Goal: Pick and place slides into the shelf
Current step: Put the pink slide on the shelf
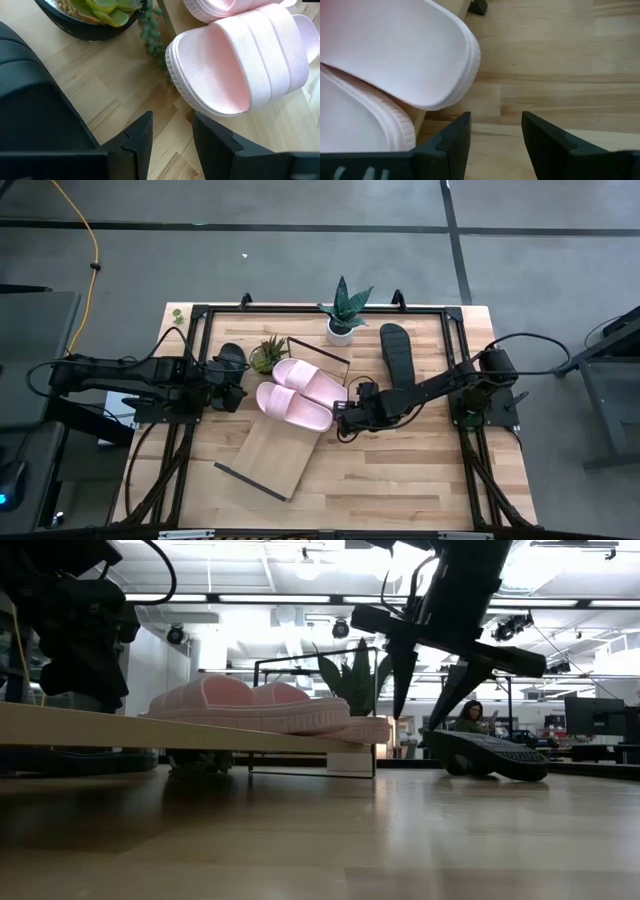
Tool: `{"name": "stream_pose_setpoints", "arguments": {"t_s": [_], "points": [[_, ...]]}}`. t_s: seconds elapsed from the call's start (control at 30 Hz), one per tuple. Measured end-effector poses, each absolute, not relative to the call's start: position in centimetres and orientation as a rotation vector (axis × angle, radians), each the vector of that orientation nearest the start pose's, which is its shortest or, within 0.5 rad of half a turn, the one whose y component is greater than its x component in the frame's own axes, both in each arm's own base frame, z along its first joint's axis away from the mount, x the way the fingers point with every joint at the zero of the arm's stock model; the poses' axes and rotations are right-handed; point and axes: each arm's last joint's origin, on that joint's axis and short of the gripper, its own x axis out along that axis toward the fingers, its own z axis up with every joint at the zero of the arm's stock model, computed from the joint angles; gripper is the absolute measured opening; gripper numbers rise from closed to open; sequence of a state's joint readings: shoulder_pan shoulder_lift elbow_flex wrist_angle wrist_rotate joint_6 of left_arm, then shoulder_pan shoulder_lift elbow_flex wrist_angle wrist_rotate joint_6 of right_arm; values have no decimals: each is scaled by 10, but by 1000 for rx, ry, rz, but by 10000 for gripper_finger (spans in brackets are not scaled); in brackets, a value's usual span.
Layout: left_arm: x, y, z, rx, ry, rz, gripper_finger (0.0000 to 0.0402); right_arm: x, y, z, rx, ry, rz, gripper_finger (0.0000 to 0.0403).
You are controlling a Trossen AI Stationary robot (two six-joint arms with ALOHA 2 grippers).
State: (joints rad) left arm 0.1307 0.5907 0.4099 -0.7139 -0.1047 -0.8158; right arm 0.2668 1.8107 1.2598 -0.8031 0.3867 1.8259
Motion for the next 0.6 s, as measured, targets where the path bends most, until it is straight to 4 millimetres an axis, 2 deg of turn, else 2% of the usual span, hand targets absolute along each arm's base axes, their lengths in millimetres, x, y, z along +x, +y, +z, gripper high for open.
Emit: {"name": "stream_pose_setpoints", "arguments": {"t_s": [0.4, 0.6], "points": [[112, 18, 190, -748, 760, 563, 127, 341, 80, 179, 1142, 735, -1142, 167], [112, 18, 190, -746, 762, 562, 127, 342, 78, 179, 1142, 656, -1179, 167]]}}
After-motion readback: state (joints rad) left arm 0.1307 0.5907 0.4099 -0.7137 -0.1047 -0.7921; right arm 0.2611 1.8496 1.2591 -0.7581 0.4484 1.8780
